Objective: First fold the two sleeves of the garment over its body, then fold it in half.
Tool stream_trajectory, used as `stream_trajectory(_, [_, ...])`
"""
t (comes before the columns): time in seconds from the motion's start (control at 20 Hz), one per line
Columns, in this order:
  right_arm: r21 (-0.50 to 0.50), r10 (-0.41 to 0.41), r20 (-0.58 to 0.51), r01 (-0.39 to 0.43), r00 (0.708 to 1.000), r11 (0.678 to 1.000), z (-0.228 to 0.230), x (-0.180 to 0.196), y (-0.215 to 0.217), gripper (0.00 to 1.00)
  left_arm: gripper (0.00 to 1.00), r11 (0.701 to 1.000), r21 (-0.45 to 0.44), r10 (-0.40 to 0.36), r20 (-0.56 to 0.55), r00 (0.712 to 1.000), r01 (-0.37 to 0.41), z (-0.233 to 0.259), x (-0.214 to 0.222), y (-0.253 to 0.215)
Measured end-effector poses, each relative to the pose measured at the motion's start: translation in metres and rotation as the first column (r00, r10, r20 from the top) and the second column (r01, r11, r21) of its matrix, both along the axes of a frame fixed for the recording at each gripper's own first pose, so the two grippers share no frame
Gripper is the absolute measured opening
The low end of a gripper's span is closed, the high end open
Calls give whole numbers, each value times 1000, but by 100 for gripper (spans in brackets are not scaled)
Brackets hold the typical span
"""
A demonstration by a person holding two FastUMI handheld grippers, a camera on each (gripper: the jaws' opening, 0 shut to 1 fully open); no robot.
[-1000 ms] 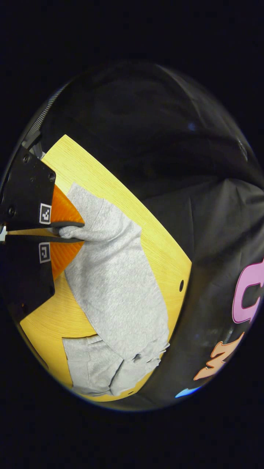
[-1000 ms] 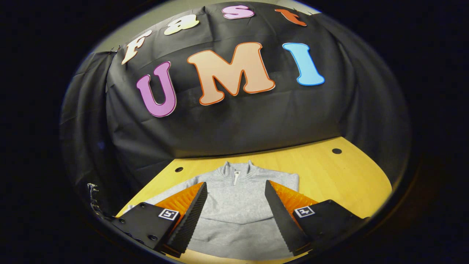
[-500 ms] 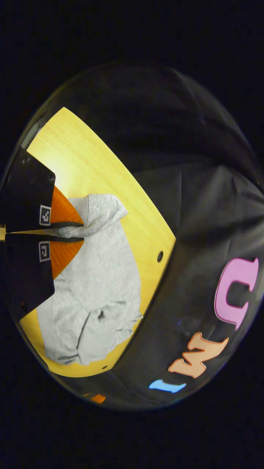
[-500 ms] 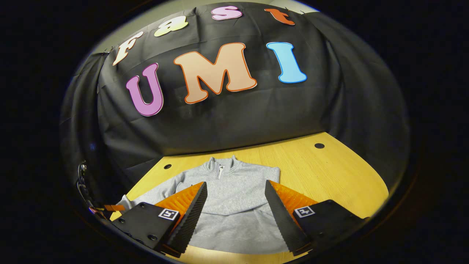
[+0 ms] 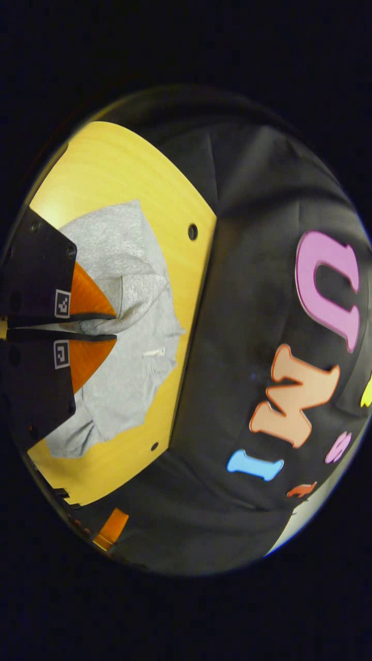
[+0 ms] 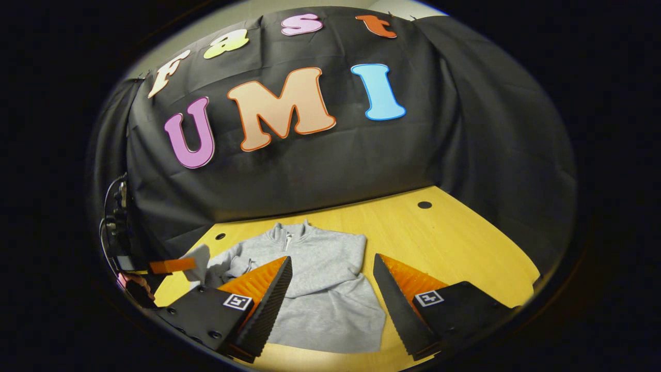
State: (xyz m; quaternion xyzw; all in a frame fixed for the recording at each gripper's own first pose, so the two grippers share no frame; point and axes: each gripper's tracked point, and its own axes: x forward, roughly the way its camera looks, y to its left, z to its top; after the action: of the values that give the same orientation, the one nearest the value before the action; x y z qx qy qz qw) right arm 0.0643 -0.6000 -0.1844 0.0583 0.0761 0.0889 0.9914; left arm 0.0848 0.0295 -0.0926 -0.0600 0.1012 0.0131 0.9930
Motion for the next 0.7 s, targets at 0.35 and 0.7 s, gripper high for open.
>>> stream_trajectory(0.35, [36, -66, -10, 66, 998, 997, -5, -8, -53, 98, 1, 974, 97, -209, 52, 977, 204, 39, 51, -130])
stream_trajectory(0.7, [48, -99, -50, 101, 994, 994, -24, -9, -91, 98, 1, 929, 140, -350, 30, 936, 343, 26, 86, -232])
